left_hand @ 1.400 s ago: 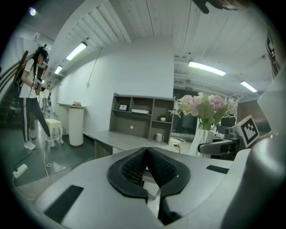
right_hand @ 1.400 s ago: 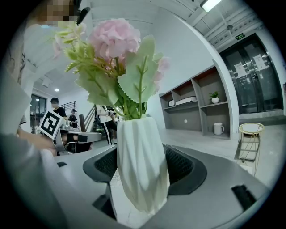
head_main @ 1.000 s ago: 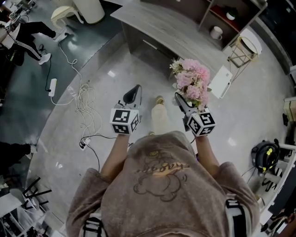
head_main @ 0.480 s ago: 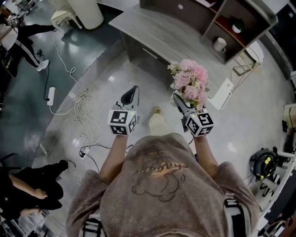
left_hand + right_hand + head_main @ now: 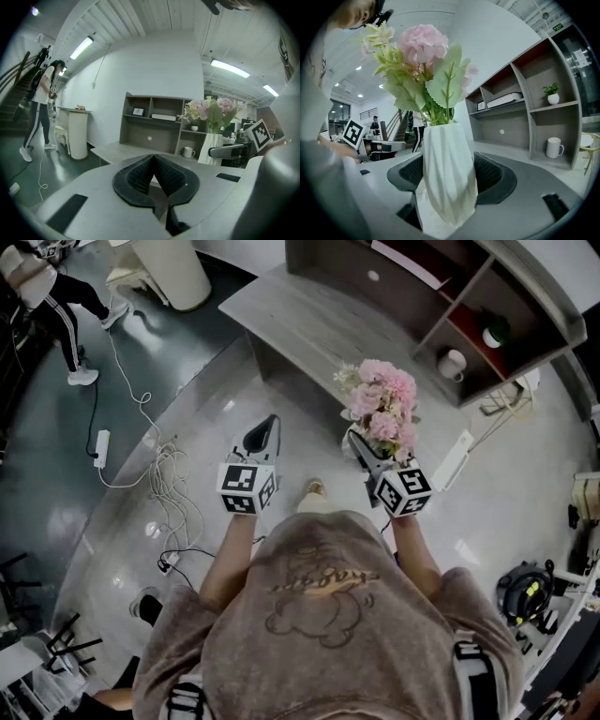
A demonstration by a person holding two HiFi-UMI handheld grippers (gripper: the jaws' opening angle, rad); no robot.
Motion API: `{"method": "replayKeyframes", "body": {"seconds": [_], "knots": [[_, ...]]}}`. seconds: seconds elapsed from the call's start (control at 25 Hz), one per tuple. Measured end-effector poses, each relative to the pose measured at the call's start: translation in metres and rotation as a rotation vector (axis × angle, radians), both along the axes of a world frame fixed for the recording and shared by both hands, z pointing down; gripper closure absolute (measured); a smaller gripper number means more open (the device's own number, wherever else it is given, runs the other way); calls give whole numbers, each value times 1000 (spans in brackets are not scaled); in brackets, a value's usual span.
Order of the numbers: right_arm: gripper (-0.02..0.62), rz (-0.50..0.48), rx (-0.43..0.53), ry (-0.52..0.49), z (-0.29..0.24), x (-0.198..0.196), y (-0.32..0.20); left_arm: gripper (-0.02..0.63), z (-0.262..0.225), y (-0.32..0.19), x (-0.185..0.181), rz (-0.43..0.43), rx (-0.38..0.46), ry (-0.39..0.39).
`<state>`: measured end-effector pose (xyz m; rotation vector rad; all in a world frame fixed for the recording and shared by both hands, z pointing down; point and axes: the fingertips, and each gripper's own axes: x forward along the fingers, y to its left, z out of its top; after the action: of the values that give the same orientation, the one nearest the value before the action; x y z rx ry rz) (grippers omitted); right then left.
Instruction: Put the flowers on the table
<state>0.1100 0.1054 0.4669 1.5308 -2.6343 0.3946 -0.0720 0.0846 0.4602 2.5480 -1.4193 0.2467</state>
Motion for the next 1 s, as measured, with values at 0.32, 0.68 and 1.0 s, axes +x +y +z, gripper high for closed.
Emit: {"method": "replayKeyframes", "body": {"seconds": [0.32, 0.68, 1.0], "knots": [[278, -30, -1, -7, -1, 12, -74, 588, -6, -73, 11, -31, 14, 5], [279, -59, 8, -6, -1, 10, -125, 588, -8, -117, 6, -56, 20, -7], [279, -43, 8, 4, 2, -1, -164, 588, -3, -162, 5, -11, 14, 2]]}}
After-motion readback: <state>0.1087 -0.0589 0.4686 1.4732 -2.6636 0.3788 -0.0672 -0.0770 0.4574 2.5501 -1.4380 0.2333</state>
